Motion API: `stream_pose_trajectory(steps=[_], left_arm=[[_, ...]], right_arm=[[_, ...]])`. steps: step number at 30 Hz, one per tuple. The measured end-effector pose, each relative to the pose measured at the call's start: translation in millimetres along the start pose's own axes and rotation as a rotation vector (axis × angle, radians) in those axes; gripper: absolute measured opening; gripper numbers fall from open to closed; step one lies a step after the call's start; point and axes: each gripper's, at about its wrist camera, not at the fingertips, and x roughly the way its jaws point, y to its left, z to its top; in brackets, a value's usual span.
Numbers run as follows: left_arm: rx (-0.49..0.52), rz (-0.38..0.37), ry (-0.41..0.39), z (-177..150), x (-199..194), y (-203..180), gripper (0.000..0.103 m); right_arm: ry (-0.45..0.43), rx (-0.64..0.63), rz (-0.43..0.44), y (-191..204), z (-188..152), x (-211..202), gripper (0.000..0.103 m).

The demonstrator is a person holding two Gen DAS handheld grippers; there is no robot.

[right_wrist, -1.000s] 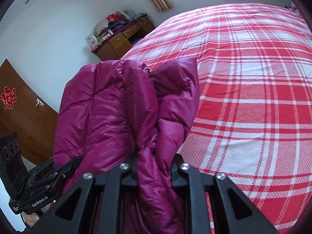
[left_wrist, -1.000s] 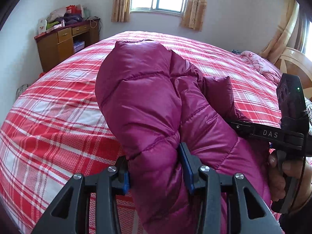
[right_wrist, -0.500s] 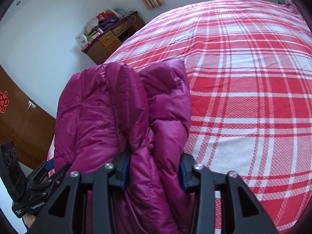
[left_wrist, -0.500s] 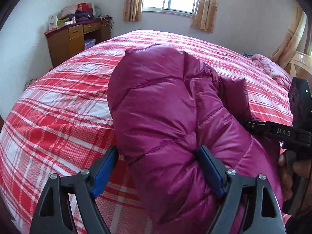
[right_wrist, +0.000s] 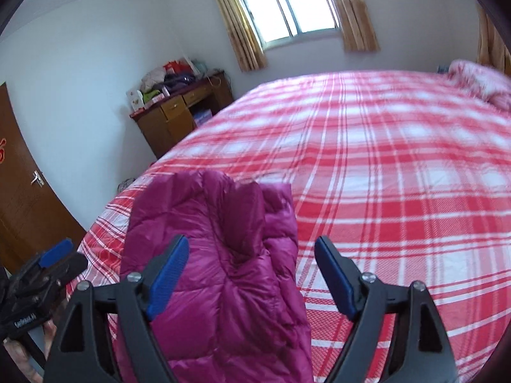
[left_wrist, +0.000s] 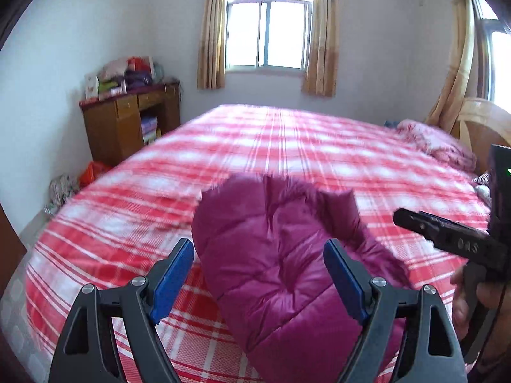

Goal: Fold large clothes
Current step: 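Lower the bundle onto the bed and open both grippers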

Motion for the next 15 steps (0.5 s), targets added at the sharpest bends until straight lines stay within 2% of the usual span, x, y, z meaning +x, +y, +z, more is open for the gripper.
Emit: stream_pose_trajectory(steps=[6, 15], left_arm=[[-0.005, -0.021, -0.083, 13.3, -29.1, -0.6, 0.086], [-0.001, -0.03, -0.121, 18.3, -41.9, -4.4, 0.087]], right_arm=[[-0.068, -0.062, -0.015, 23.1, 2.4, -31.2, 0.087], [-0.104, -0.061, -0.016, 28.4, 3.4, -50.1, 0.089]])
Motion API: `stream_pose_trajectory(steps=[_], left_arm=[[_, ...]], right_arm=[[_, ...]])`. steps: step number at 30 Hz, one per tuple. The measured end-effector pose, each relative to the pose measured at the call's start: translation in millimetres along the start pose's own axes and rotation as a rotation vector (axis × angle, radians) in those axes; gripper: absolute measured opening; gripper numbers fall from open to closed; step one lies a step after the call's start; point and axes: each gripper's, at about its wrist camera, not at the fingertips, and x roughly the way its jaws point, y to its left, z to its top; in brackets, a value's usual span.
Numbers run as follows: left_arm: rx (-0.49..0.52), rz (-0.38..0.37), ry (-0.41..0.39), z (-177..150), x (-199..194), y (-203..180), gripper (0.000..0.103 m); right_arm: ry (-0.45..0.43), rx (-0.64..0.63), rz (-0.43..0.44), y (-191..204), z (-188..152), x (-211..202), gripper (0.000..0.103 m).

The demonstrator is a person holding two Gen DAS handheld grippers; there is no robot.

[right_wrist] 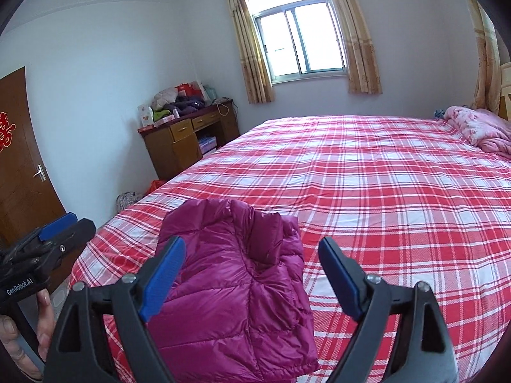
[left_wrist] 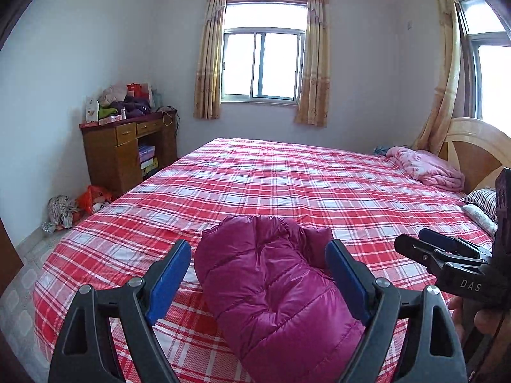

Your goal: Fold large clothes

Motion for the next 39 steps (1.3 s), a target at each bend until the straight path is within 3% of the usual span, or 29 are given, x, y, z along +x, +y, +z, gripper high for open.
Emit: stream_pose_trajectory(steps=[39], left_arm=[[0.011, 0.007, 0.006, -5.2, -3.1, -3.3, 0.088]], right_arm=[[-0.009, 0.004, 0.013, 5.8, -3.0, -10.3, 0.096]])
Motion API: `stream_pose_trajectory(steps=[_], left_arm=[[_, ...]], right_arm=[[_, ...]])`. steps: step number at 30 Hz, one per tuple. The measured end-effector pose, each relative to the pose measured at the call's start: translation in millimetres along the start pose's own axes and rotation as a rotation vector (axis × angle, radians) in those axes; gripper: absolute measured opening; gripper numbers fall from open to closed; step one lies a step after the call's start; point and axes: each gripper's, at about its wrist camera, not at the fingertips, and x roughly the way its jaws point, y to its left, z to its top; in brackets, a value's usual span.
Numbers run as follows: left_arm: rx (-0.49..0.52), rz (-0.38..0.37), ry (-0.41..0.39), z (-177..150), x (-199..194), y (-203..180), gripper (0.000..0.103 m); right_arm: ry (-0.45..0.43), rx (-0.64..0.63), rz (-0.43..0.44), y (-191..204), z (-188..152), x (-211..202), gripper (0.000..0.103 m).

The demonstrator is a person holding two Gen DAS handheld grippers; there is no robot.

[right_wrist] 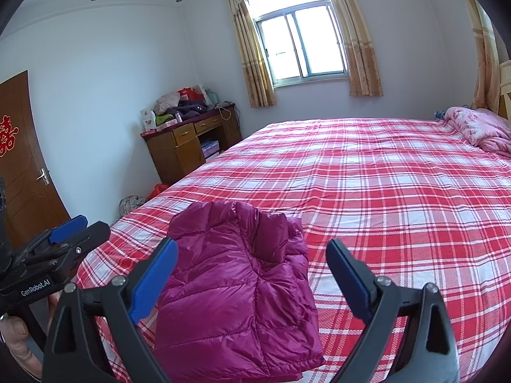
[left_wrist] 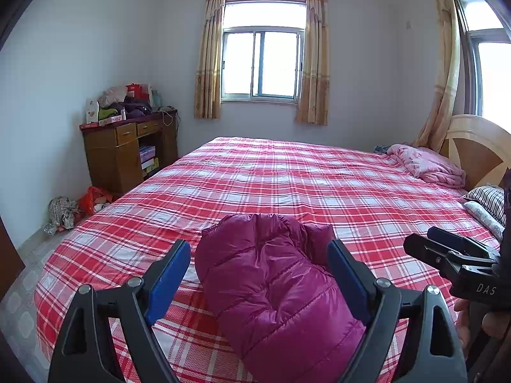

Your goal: Fold large clothes

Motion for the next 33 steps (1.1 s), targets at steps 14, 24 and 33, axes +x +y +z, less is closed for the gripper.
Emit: stream_pose_trajectory(steps=[14, 24, 33], left_arm=[[0.002, 0.021, 0.016, -1.6, 3.3, -2.9, 0.088], [0.008, 0.05, -0.002, 1.5, 1.1, -5.3, 0.088], [0.006, 0.037, 0.004, 0.5, 3.3, -5.1, 0.088]], right_arm=[[0.009, 0.01, 0.0, -3.8, -3.8, 1.2, 0.096], [-0.01, 0.007, 0.002, -4.5, -1.5, -3.7, 0.096], [-0.024, -0.008, 0.014, 0.6, 0.2, -9.5, 0.096]])
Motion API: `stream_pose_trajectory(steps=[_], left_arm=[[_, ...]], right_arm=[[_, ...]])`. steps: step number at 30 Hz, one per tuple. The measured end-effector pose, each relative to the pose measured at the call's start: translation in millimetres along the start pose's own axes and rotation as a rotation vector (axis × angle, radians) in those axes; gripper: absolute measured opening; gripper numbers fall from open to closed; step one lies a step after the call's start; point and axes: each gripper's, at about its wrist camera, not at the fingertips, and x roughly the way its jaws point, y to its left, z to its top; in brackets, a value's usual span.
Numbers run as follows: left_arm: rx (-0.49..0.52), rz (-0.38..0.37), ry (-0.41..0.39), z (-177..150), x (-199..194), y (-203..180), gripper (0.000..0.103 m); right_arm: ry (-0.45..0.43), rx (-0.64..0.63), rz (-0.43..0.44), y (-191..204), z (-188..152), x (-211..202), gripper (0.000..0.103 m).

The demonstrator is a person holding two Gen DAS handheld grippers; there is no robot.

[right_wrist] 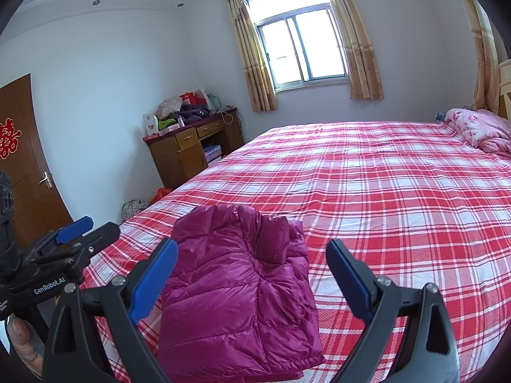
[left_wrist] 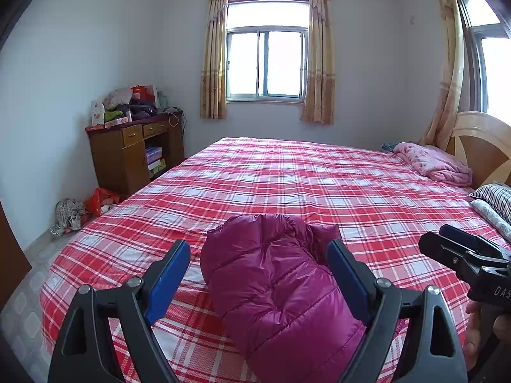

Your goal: Fold large clothes

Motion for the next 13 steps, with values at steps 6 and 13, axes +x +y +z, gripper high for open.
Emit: stream_pose_trajectory(steps=[6, 13], left_arm=[[-0.009, -0.001, 0.002, -2.6, 2.8, 3.2, 0.088], [0.012, 0.011, -0.011, -5.5, 3.2, 0.0, 0.088]], right_arm=[[0.004, -0.002, 0.001, 0.4, -1.3, 1.2, 0.096], [0.014, 0.008, -0.003, -3.4, -4.0, 2.8, 0.096]])
